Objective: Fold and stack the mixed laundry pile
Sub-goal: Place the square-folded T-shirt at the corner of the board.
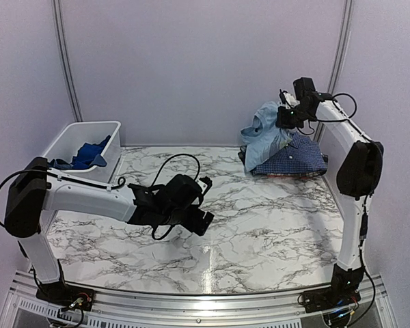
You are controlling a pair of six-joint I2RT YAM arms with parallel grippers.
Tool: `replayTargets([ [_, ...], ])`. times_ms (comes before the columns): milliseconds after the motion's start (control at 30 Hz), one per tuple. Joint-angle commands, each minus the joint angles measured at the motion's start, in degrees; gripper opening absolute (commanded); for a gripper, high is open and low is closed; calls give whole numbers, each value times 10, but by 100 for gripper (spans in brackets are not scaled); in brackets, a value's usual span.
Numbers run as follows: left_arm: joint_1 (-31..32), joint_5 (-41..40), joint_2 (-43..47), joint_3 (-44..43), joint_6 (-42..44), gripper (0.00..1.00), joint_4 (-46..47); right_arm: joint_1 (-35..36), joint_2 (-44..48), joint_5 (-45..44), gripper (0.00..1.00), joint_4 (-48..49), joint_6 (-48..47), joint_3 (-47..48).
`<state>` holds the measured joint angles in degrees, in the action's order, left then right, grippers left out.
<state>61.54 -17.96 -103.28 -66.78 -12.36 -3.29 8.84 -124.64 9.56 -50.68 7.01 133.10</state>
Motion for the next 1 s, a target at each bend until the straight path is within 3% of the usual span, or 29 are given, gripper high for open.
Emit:
replayTargets([
  [0, -3, -1, -2, -13, 9, 99, -18, -45, -11, 10, 0, 28, -27, -7],
  [200, -6, -2, 4, -3, 8, 99, -21, -113, -30, 41, 0, 55, -48, -8],
  [400, -14, 4, 3, -5, 14, 99, -27, -166, -75, 128, 0, 74, -56, -3],
  [600, -23, 5, 7, -9, 16, 99, -39, -195, -123, 161, 0, 83, -57, 1],
  [733, -34, 18, 36, -8, 5, 99, -43, -203, -144, 150, 2, 81, -59, 15],
  [967, -80, -1, 120, -51, -5, 99, -73, -213, -150, 81, 15, 68, -59, 28],
])
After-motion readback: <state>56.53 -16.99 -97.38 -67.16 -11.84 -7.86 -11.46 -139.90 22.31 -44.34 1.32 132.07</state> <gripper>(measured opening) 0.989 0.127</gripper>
